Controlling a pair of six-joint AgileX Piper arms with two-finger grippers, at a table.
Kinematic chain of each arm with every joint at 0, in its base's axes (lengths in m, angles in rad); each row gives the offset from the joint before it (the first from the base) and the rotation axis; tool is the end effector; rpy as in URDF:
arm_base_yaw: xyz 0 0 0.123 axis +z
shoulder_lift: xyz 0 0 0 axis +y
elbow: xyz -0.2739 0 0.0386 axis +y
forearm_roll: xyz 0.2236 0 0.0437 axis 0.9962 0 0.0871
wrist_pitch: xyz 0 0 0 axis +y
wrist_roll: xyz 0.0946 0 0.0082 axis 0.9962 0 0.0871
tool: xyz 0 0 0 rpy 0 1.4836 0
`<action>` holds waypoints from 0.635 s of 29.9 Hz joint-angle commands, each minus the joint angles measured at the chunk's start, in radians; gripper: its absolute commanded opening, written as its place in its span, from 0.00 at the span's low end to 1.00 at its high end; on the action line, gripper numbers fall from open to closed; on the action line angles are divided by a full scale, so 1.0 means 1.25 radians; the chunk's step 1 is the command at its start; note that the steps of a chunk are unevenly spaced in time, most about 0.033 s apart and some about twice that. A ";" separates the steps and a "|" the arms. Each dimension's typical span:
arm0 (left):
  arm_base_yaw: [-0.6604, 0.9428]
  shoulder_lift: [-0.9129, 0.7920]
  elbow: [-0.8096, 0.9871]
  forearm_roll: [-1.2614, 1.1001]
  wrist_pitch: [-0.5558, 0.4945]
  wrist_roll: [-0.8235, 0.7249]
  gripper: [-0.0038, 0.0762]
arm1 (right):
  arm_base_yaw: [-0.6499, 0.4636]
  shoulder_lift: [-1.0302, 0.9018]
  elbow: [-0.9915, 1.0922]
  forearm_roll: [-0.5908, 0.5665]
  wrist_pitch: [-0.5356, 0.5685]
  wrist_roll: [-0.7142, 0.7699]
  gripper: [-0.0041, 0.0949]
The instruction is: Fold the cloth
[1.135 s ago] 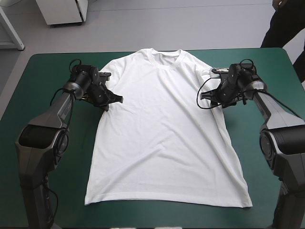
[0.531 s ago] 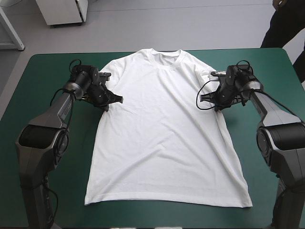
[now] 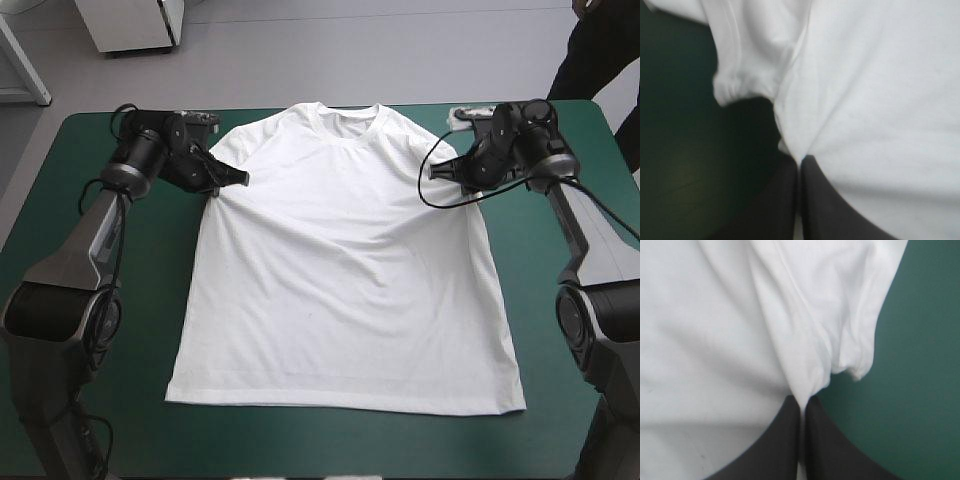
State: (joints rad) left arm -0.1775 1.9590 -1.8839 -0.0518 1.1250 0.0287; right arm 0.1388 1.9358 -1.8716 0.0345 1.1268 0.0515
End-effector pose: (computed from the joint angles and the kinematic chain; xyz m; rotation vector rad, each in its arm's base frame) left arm 0.4004 -0.0763 0.3036 0.2612 2.6738 -0.1161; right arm 0.3982 0.0586 0.3096 -0.1069 2.6759 0.1067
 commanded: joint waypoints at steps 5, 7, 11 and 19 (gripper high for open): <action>-0.001 -0.145 -0.112 -0.008 -0.013 0.004 0.02 | -0.002 -0.110 -0.185 -0.028 0.043 -0.003 0.03; -0.001 -0.161 -0.151 -0.008 -0.013 0.008 0.02 | -0.002 -0.123 -0.223 -0.028 0.060 -0.003 0.03; -0.001 -0.184 -0.237 -0.008 -0.015 0.009 0.02 | -0.002 -0.162 -0.290 -0.028 0.078 -0.003 0.02; -0.001 -0.219 -0.383 -0.016 -0.003 0.009 0.02 | -0.002 -0.243 -0.356 -0.028 0.073 -0.003 0.03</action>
State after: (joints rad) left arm -0.1775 1.7545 -2.2909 -0.0572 1.1790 0.0395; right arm 0.1388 1.7129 -2.2677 0.0119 1.2495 0.0515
